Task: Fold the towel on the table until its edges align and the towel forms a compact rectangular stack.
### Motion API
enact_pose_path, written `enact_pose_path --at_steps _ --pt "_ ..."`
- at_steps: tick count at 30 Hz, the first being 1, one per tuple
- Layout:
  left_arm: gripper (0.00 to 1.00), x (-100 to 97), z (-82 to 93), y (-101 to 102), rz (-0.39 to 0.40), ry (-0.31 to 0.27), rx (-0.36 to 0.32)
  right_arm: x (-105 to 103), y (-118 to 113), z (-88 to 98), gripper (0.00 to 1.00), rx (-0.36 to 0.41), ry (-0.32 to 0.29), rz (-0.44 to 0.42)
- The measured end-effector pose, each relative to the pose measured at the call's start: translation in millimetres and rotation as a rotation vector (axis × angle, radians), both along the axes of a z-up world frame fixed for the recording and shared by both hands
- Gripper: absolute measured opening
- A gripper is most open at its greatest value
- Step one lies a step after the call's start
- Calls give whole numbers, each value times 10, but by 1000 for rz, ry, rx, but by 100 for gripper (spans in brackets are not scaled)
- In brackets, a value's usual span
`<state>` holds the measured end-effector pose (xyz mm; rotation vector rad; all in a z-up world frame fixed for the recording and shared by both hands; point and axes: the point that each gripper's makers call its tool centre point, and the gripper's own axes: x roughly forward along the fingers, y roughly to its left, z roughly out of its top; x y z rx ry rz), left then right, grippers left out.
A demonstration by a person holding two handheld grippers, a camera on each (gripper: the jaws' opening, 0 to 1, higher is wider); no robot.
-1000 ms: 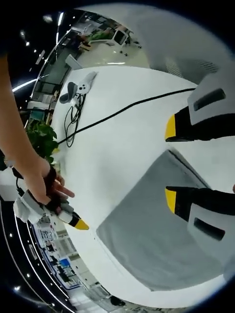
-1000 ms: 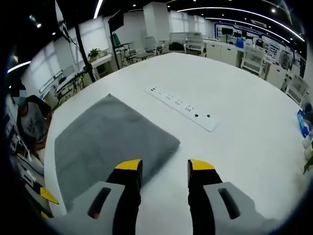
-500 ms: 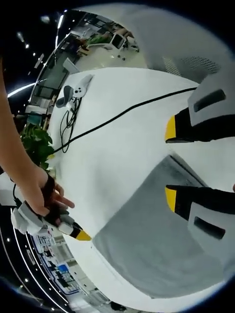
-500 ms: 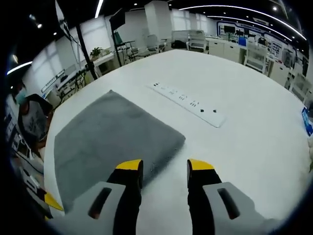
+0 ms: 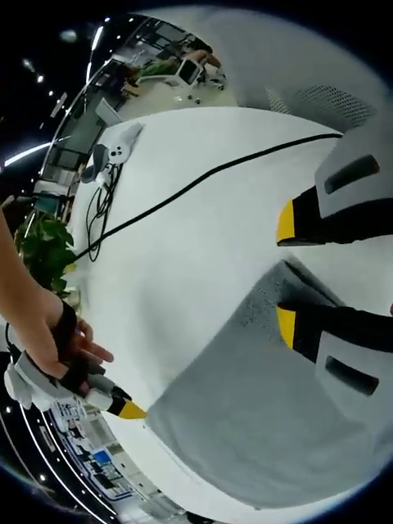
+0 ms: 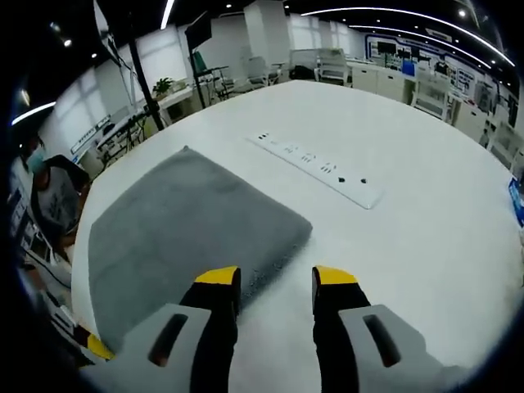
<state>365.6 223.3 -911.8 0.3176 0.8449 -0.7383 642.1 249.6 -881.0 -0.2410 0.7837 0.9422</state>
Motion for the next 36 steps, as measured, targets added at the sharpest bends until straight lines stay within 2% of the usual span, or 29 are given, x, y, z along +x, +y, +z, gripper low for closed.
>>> enact_pose_path --at_steps 6,9,13,21,25,29,32,36 --pt "23 48 -13 1 17 2 11 43 43 -42 34 3 0 1" --pt "19 59 -21 20 -12 -21 48 45 82 -63 33 3 1 6" --pt "8 60 -26 48 -24 -28 59 -11 150 -69 33 7 4 11" --pt "5 -49 -25 14 -36 -6 31 -89 187 -81 30 4 8 3" --pt "5 -134 -25 -23 -44 25 17 -119 162 -69 25 -3 1 -7" --pt "5 -213 -27 -49 -52 42 4 -169 72 -138 24 -38 4 -16" --pt "5 -269 -31 -69 -16 86 -33 -204 -9 -178 23 -44 16 -32" --pt "5 -306 -31 -81 -33 79 -30 -140 -98 -250 24 -49 25 -31"
